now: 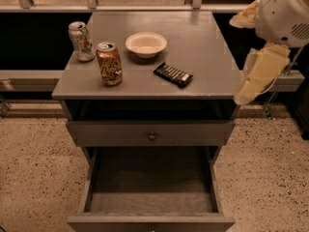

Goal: Place orange can into middle drawer

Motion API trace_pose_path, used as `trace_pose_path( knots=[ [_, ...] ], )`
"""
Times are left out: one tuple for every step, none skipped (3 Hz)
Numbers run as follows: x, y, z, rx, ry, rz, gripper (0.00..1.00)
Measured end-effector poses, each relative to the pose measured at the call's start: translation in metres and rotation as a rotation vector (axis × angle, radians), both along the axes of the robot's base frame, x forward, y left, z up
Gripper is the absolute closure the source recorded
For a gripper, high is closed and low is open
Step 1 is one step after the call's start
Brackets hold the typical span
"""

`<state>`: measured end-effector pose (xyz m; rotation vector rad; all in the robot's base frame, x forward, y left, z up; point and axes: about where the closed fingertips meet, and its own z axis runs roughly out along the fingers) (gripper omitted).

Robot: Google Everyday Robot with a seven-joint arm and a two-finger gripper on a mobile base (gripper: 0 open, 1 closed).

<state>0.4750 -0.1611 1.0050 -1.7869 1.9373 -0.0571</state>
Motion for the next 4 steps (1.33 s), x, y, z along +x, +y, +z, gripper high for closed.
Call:
trace_pose_path(
  knots=[
    [0.055, 0.076, 0.037, 0.186, -0.144, 0.147, 0.0],
    [0.094, 0.141, 0.046, 0.348, -0.211, 0.262, 0.0],
    [0.099, 0.146, 0.047, 0.365, -0.218, 0.269, 0.0],
    [0.099, 0.146, 0.047, 0.365, -0.217, 0.269, 0.0]
  ],
)
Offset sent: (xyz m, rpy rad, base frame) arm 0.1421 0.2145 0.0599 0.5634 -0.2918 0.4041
